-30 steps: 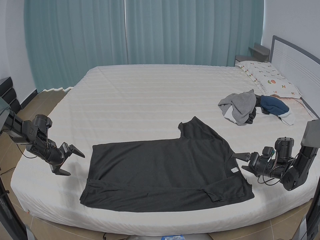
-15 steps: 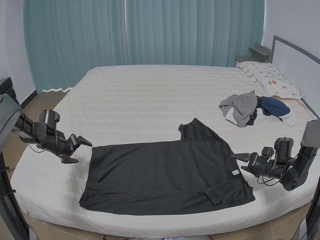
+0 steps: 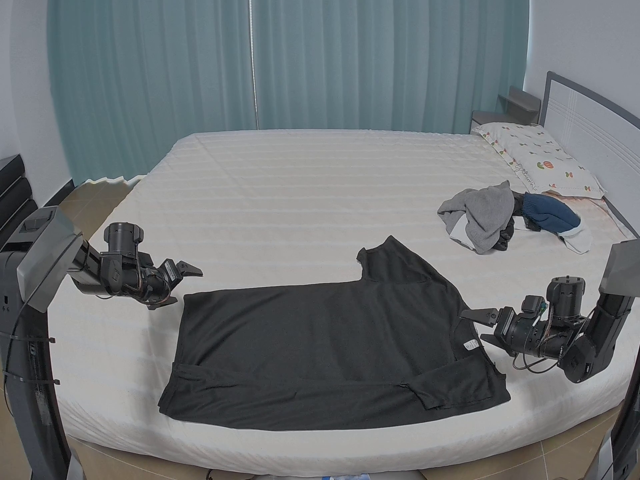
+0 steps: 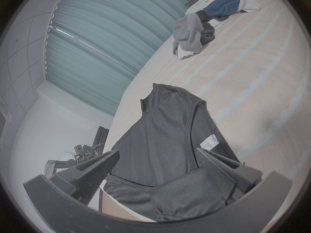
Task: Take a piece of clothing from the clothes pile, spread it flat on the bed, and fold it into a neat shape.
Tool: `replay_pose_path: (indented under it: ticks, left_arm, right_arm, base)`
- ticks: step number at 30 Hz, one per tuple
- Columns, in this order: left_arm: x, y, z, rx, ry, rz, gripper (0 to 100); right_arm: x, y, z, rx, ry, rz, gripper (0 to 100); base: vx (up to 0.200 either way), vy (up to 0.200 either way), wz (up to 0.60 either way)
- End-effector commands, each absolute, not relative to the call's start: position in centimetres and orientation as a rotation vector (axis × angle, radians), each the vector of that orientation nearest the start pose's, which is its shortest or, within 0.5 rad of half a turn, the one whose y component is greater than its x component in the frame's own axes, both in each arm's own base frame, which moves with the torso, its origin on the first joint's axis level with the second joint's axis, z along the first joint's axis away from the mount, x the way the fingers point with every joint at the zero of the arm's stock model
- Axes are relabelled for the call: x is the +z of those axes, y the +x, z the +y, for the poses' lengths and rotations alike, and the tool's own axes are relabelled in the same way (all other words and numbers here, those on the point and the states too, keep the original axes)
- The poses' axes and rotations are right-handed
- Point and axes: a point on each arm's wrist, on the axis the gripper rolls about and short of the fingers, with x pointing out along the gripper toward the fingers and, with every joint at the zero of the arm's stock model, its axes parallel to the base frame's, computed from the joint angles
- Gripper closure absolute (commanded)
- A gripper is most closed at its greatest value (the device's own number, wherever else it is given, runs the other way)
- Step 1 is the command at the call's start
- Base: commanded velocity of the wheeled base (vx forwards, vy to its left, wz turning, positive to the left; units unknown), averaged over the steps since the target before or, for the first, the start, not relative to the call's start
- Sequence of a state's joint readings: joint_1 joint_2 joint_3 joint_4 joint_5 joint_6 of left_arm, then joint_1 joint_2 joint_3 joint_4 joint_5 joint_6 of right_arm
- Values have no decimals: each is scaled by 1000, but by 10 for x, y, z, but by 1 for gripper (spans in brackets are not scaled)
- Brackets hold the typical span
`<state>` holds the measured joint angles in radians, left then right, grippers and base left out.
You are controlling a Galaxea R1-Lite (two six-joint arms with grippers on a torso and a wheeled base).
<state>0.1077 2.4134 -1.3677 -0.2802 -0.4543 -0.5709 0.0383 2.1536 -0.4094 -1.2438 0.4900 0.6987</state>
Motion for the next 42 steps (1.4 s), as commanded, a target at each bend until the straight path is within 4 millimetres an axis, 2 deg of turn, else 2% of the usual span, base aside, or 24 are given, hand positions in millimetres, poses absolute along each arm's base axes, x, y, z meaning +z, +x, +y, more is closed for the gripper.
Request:
replay_pose_path:
  ticks: [1,16,17,26,33,38,39,41,42]
  left_arm:
    - [-14,455,40,-118,-724,838,0]
    - [-17,460,39,-131,-714,803,0]
    - [-17,460,38,-133,-713,802,100]
    - [-14,461,40,-82,-713,788,100]
    - [-6,464,44,-20,-740,710,100]
    - [10,462,48,7,-811,656,100]
    - [10,462,48,7,-811,656,100]
    - [7,459,48,12,-810,668,100]
    - [6,459,48,13,-811,669,100]
  right_arm:
    - [16,296,22,323,781,663,0]
    - [14,298,22,321,784,666,0]
    - [14,297,22,321,784,667,0]
    - [12,302,22,321,785,661,0]
    - [10,316,27,325,776,638,0]
    - [5,350,33,291,747,576,0]
    - [5,350,33,291,747,576,0]
    - [1,373,36,285,744,582,0]
    - [0,378,36,285,742,580,0]
  base:
    - [0,0,0]
    - [0,0,0]
    - [0,0,0]
    - [0,0,0]
    - [0,0,0]
    - [0,0,0]
    - [0,0,0]
    - [0,0,0]
    - [0,0,0]
